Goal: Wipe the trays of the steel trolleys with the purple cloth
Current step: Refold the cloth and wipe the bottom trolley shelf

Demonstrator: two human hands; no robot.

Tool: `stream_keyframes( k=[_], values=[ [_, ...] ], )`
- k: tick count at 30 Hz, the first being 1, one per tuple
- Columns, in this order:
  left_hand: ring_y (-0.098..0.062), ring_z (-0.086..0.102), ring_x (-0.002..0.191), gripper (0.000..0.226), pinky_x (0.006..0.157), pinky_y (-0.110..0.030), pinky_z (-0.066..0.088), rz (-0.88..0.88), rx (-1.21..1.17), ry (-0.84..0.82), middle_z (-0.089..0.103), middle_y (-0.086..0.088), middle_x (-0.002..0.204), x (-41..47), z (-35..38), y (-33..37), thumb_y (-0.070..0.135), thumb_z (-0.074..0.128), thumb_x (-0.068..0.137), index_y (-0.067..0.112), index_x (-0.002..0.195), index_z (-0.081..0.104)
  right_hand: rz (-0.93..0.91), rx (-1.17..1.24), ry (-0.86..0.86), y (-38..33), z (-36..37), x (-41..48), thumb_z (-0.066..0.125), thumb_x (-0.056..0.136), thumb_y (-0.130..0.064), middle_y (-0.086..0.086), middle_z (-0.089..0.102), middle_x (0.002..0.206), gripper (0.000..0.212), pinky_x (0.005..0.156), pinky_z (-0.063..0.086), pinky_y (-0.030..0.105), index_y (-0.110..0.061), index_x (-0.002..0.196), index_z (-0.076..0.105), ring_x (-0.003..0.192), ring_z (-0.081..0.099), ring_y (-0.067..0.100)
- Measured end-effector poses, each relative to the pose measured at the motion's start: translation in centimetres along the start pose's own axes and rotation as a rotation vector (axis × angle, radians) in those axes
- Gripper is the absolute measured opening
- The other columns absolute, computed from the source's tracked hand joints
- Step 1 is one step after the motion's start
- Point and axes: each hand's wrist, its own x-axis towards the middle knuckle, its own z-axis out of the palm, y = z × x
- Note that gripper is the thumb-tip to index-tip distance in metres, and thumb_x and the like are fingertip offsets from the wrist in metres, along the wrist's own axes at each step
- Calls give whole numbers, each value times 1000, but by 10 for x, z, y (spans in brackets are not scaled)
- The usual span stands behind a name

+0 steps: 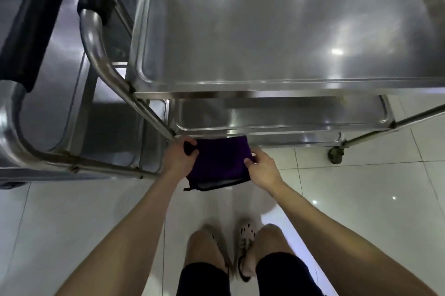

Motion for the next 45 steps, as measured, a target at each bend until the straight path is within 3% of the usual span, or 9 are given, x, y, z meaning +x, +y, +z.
stream_keyframes(
  k=[5,8,11,15,19,22,26,35,45],
  values=[
    [-27,65,123,40,106,-35,50,194,-18,170,70,-6,134,83,13,18,19,76,99,20,138,67,-140,31,151,-1,-1,88,62,109,-21,7,77,116,29,83,56,27,-15,137,66,110,74,29],
    [-30,74,112,31,102,-50,58,191,-129,183,76,-8,123,101,31,-3,25,78,98,20,126,69,-274,-263,258,10,7,133,68,107,-30,16,68,135,47,97,53,37,-8,147,57,123,66,34],
    [-13,66,72,31,75,-48,60,131,-203,603,68,6,78,88,51,-51,45,81,91,25,87,58,-517,-457,380,16,34,160,68,105,-39,17,60,145,59,115,46,51,-9,154,55,136,54,37],
    [-7,50,63,63,69,-39,52,-44,-391,982,57,6,75,100,55,-92,64,88,74,20,92,47,-651,-700,315,11,89,194,44,104,-73,14,29,176,77,132,11,66,-31,169,35,165,16,36],
    [-18,67,79,56,79,-39,59,213,-746,761,69,-10,91,146,30,-101,45,93,79,10,111,65,-659,-860,288,13,117,228,10,94,-94,9,-6,182,89,125,-9,75,-50,171,4,166,-15,37],
    [-22,62,51,21,53,-31,51,332,-794,649,63,-4,59,168,27,-104,49,86,86,34,76,75,-652,-901,312,14,120,245,-3,84,-99,9,-5,182,97,122,-14,78,-54,169,2,166,-12,40],
    [-20,49,37,44,44,-26,40,299,-791,706,51,-5,46,176,36,-105,53,80,83,26,54,63,-674,-911,306,21,110,242,-3,83,-101,6,-4,182,97,123,-14,76,-56,169,3,166,-11,39],
    [-18,64,58,42,61,-35,51,277,-798,789,61,-1,58,171,63,-92,52,73,85,25,55,62,-604,-863,229,48,44,243,7,73,-110,-6,-4,182,102,128,-15,67,-64,164,8,167,-11,28],
    [-26,59,61,33,64,-47,52,282,-745,771,57,-8,62,184,66,-88,43,70,83,25,58,60,-215,-835,376,80,-100,310,6,67,-112,-1,-9,182,110,123,-11,78,-63,165,-1,167,-13,35]
  ],
)
